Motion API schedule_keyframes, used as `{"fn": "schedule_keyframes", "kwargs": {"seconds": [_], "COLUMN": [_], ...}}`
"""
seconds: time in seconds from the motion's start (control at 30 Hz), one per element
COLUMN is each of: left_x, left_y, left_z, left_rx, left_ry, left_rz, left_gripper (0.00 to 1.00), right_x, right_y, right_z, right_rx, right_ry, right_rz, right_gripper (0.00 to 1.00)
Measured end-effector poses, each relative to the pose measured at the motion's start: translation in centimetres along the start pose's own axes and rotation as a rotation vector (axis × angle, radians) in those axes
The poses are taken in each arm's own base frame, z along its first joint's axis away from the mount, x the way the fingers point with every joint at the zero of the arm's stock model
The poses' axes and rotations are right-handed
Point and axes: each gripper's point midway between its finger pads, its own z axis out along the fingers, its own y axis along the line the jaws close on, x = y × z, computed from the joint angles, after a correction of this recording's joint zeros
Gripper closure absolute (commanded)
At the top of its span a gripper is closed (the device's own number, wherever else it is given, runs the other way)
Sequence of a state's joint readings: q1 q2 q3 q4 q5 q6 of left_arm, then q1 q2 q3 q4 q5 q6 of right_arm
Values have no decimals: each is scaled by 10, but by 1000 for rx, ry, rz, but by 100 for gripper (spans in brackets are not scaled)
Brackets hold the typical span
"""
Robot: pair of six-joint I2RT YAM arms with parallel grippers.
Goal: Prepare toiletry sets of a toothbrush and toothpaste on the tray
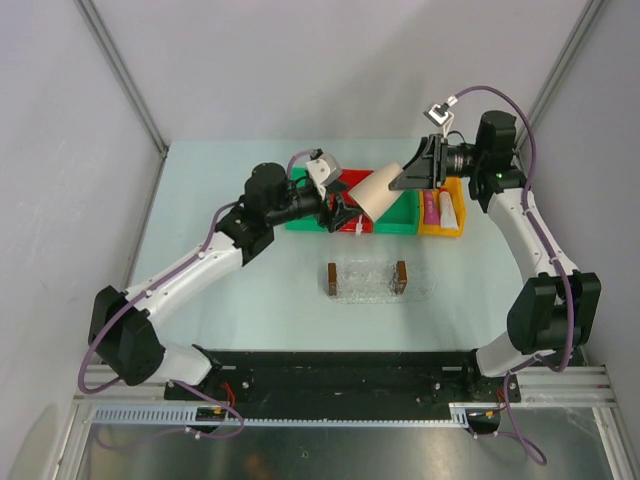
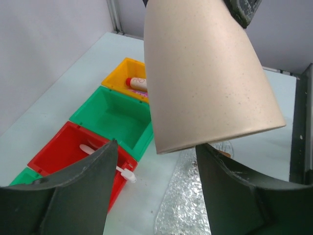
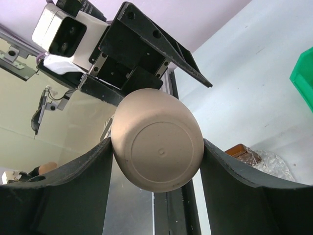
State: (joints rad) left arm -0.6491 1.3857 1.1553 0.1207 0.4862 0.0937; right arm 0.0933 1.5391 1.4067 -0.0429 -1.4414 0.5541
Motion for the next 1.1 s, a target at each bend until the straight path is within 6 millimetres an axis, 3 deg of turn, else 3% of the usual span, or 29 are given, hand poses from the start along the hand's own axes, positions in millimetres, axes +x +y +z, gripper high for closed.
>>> {"fn": "schedule_keyframes", "kwargs": {"seconds": [0.2, 0.33, 0.67, 1.1], "left_x": [-9, -14, -20, -16], "left_y": [-7, -10, -5, -7], "left_z": [2, 2, 2, -1], "left_rx": [42, 61, 69, 91], "left_ry": [-26, -40, -56, -35], "left_rz": [-22, -46, -84, -121], "left_gripper": [39, 50, 98, 100], "right_x": [3, 5, 6, 20], "right_y": [0, -1, 1, -6], "right_z": [3, 3, 4, 3], "right_rx": [-12, -14, -20, -42], "right_ry": [9, 11, 16, 47], "right_rz": [-5, -4, 30, 80], "right_gripper": [100, 100, 100, 89]}}
